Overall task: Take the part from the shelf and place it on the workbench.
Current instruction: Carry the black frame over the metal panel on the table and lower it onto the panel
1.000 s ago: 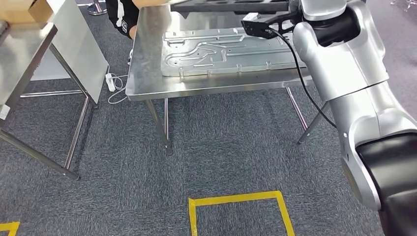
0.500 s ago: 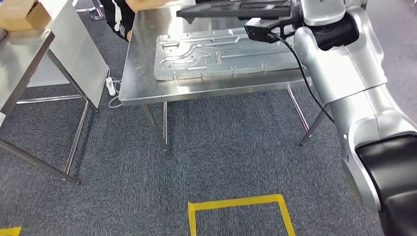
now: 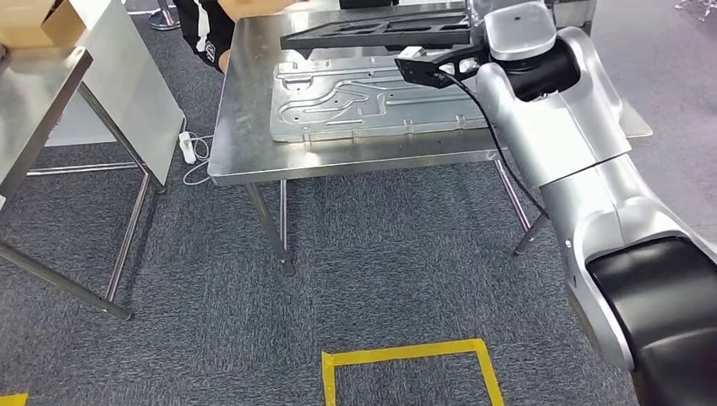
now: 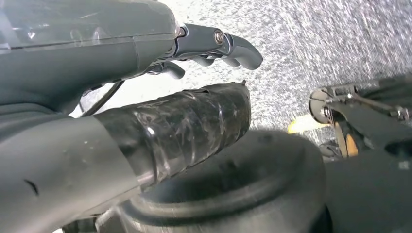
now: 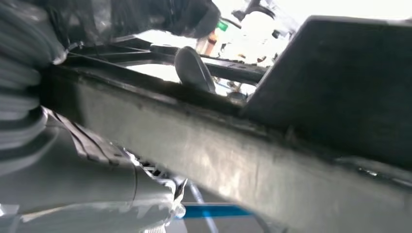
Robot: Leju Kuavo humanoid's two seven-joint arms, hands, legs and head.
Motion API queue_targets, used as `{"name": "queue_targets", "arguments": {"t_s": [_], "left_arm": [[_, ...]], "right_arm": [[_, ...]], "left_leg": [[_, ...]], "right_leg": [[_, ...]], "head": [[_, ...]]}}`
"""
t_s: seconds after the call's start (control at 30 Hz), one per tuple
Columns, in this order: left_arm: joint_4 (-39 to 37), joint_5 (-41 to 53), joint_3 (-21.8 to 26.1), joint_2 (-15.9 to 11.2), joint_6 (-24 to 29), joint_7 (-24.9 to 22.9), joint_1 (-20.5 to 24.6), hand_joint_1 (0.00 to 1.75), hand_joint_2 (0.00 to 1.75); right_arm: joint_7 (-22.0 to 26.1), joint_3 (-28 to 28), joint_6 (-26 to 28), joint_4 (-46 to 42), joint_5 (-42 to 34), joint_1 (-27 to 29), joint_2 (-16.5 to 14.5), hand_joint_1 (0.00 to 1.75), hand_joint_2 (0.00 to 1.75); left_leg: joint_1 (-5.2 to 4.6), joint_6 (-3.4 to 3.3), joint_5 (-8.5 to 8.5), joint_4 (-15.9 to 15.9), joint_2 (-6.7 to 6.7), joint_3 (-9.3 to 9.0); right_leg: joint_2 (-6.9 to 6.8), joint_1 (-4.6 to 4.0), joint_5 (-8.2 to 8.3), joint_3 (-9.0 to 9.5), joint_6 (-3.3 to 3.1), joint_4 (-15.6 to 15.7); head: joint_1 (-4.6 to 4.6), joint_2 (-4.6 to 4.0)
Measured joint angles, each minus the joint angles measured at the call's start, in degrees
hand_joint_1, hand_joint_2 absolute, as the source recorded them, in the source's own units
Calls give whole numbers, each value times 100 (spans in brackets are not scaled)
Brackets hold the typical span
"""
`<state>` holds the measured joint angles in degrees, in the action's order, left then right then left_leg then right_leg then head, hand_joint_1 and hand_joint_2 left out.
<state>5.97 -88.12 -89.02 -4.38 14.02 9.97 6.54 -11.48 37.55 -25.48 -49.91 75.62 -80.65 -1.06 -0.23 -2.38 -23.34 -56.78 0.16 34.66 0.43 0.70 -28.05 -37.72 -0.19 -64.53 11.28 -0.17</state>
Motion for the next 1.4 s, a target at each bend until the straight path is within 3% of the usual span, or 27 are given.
{"name": "queue_targets", "arguments": {"t_s": [0.07,0.1,0.13,0.17,0.23,0.27,0.3,0.37,0.47,0.5,0.57,0.63,0.67,0.7,0.77,0.8,0.83,0.93,1.0,1.1,1.13,1.17,1.2,1.27,1.3,1.4], "left_arm": [[0,-6,0,8,5,-1,6,0,0],[0,-9,0,12,4,5,9,0,0],[0,-12,0,16,1,13,10,0,0],[0,-13,0,24,-4,21,8,0,0],[0,-18,0,41,-10,31,-9,0,0],[0,-20,0,47,-11,32,-10,0,0],[0,-24,0,49,-11,33,-11,0,0],[0,-32,0,50,-11,34,-1,0,0],[0,-48,1,43,-11,34,8,0,0],[0,-52,1,41,-11,34,4,0,0],[0,-60,0,43,-11,34,-9,0,0],[0,-67,1,44,-11,34,-8,0,0],[0,-68,1,45,-11,35,-9,0,0],[0,-69,1,44,-11,36,-12,0,0],[0,-69,0,42,-11,39,-20,0,0],[0,-69,1,40,-11,40,-21,0,0],[0,-69,1,38,-11,42,-17,0,0],[0,-69,1,37,-11,42,-1,0,0],[0,-72,0,42,-16,29,-8,0,0],[0,-79,0,45,-28,-7,-10,0,0],[0,-80,0,46,-32,-14,-6,0,0],[0,-81,0,47,-36,-17,-4,0,0],[0,-82,0,49,-38,-27,-3,0,0],[0,-85,0,52,-45,-62,-13,0,0],[0,-85,0,53,-49,-87,-16,0,0],[0,-82,0,54,-53,-159,-7,0,0]], "right_arm": [[-11,0,16,13,5,13,-11,175,175],[-13,0,20,23,5,27,-15,175,175],[-9,0,18,34,7,43,-15,175,175],[4,0,15,42,9,56,-14,175,175],[34,-3,8,39,13,67,-12,175,175],[45,-5,4,33,15,65,-12,175,175],[48,-8,1,27,16,67,-12,175,175],[48,-10,-9,19,20,75,-12,175,175],[43,-16,-13,4,32,85,0,175,175],[43,-17,-11,-4,35,83,1,175,175],[47,-17,-12,-13,35,86,-2,175,175],[50,-17,-16,-13,33,114,-6,175,175],[51,-17,-17,-13,31,129,-9,175,175],[52,-17,-18,-13,29,138,-12,175,175],[52,-17,-17,-15,27,136,-16,175,175],[51,-17,-17,-15,27,129,-16,175,175],[51,-17,-17,-16,27,124,-16,175,175],[59,-19,-15,-16,26,127,-16,175,175],[62,-22,-11,-13,26,122,-14,175,175],[56,-24,-8,-1,24,129,-9,175,175],[57,-24,-7,4,22,150,-7,175,175],[60,-24,-7,8,21,173,-7,175,175],[68,-24,-7,11,20,188,-6,175,175],[91,-24,-6,17,19,191,-5,175,175],[109,-24,-4,22,15,182,-7,175,175],[149,-22,2,54,4,169,-21,175,175]], "left_leg": [[-6,-18,-21,-2,5,-20],[-4,-21,-42,-18,0,-24],[1,-19,-71,-42,-9,-30],[8,-7,-108,-79,-18,-38],[23,35,-212,-182,-31,-50],[18,65,-265,-249,-32,-39],[12,95,-302,-290,-33,-23],[1,148,-334,-318,-39,-3],[12,221,-438,-421,-39,19],[22,251,-545,-623,-38,107],[55,306,-819,-1317,-35,466],[81,340,-899,-1849,-35,811],[87,344,-776,-1824,-34,855],[89,337,-561,-1581,-34,788],[77,292,-103,-797,-35,476],[62,263,6,-487,-34,337],[46,240,35,-312,-31,255],[32,179,-16,-187,-21,179],[54,115,-13,-96,-12,94],[41,29,-59,-78,-5,23],[35,18,-85,-92,-10,7],[31,15,-116,-110,-19,-11],[30,19,-152,-134,-30,-32],[27,44,-239,-198,-45,-63],[18,64,-277,-237,-50,-57],[11,140,-308,-262,-58,-23]], "right_leg": [[-7,12,-278,-358,33,-674],[-9,19,-340,-526,52,-946],[-10,27,-300,-620,69,-1047],[-12,37,-153,-612,82,-943],[-20,53,245,-366,89,-309],[-22,49,355,-229,80,-4],[-21,39,389,-141,58,178],[-12,11,338,-89,3,259],[-12,44,331,-16,-90,335],[-11,60,328,21,-116,362],[-9,63,297,80,-150,378],[-9,59,248,141,-159,379],[-9,59,219,181,-155,378],[-8,60,189,225,-147,378],[-6,55,125,312,-118,383],[-2,51,103,334,-96,388],[-1,48,92,344,-71,396],[-6,52,68,362,25,432],[-13,44,-71,275,65,214],[-14,36,-461,-300,67,-822],[-15,36,-488,-476,66,-1073],[-15,36,-403,-560,63,-1122],[-16,36,-216,-534,54,-954],[-23,26,231,-284,15,-263],[-27,13,349,-157,-4,52],[-21,-30,348,-31,-49,351]], "head": [[0,0],[0,0],[0,0],[-1,0],[0,0],[0,0],[2,0],[4,0],[7,0],[7,0],[8,0],[8,0],[8,0],[8,0],[8,0],[8,0],[8,0],[8,0],[6,0],[4,0],[4,0],[4,0],[4,0],[4,0],[4,0],[4,0]]}}
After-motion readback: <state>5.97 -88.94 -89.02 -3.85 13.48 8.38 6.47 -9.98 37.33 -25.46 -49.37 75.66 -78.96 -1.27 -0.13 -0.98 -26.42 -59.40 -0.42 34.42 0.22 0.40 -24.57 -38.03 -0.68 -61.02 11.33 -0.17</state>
